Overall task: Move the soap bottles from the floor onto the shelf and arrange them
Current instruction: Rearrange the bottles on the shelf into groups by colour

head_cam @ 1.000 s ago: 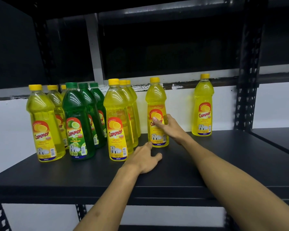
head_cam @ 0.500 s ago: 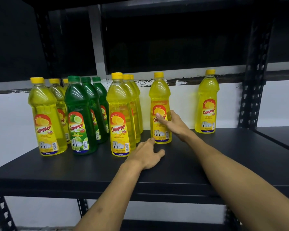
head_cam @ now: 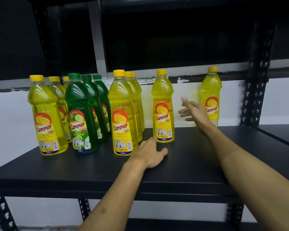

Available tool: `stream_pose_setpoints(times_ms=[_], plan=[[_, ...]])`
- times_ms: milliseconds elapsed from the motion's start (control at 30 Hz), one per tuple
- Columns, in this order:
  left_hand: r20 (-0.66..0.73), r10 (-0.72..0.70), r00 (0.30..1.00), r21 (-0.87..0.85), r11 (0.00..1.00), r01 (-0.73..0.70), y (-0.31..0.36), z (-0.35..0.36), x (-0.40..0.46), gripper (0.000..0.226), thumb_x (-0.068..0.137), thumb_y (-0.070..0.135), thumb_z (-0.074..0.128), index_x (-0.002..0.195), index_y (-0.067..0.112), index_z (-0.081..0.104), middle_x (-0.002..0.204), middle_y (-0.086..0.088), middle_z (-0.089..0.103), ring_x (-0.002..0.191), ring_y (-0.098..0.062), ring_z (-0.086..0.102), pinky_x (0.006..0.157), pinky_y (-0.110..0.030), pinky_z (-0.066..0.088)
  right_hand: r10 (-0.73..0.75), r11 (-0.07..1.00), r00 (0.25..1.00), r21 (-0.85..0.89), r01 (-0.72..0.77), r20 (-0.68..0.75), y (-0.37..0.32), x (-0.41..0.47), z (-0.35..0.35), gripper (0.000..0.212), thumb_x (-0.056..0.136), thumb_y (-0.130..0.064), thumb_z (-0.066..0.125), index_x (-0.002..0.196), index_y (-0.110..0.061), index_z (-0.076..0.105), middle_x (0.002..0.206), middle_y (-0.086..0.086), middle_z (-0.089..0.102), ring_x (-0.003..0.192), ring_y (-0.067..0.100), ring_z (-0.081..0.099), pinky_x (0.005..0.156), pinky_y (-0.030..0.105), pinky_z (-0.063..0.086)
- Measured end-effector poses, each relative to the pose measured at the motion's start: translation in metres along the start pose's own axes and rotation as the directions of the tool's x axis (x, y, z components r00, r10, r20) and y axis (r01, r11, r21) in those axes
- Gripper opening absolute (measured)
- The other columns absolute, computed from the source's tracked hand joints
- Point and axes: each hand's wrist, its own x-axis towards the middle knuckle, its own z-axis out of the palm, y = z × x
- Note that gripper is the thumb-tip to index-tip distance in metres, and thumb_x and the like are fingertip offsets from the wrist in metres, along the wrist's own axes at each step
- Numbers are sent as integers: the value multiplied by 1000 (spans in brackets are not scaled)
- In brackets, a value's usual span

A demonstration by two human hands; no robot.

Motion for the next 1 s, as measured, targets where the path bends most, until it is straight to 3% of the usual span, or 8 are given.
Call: stream_pose_setpoints(times_ms=[133,400,600,667,733,833,900,1000], plan=[[-5,-6,1000,2,1000,6,-1,0,2,77,98,52,51,161,23,18,166,1,24,151,-24,25,117,-43,31,79,996,931,-68,-58,357,-1,-8,24,64,72,-58,75,125,-24,62,117,-2,71,104,15,70,81,36,57],[-1,-10,1000,6,1000,10,0,0,1,77,98,53,51,161,23,18,165,0,25,150,-24,27,117,-44,32,38,999,935,16,-47,353,6,-7,28,42,84,-38,78,122,-26,64,118,-2,73,99,12,73,72,29,59],[0,-5,1000,11,1000,5,1,0,0,76,99,52,51,161,23,19,165,1,27,150,-24,28,116,-44,33,64,998,935,-20,-61,350,1,-9,24,59,79,-55,72,126,-20,65,118,0,72,106,17,70,79,36,58],[3,-2,1000,11,1000,2,1,-1,-1,76,99,53,51,161,23,18,166,1,25,150,-24,27,118,-44,32,37,999,975,8,-40,218,-3,-7,17,71,81,-66,63,124,-11,66,112,5,73,102,18,70,79,36,58],[6,1,1000,14,1000,-1,2,-1,-2,75,99,52,50,161,23,18,166,1,24,151,-24,25,119,-44,30,13,998,996,55,-8,-94,-1,-2,4,64,90,-65,58,111,-5,68,102,11,73,94,22,69,81,39,56],[3,8,1000,13,1000,-8,3,-2,-4,74,100,50,49,161,23,18,166,0,24,152,-24,24,119,-43,29,4,982,821,-151,-110,-571,15,7,-18,45,93,-48,62,108,-5,59,112,14,61,109,32,57,97,45,45],[2,14,1000,13,1000,-14,4,-2,-4,73,100,50,49,161,23,18,166,1,25,152,-24,24,119,-43,29,20,930,761,-267,-252,-648,27,9,-25,58,88,-47,68,125,-5,50,130,15,50,125,34,46,105,47,37],[2,15,1000,18,1000,-15,3,-2,-4,73,101,51,48,161,23,18,165,1,26,151,-24,24,118,-43,29,76,889,814,-331,-317,-577,42,12,-27,85,82,-51,77,141,-5,36,143,17,43,135,36,40,112,50,32]])
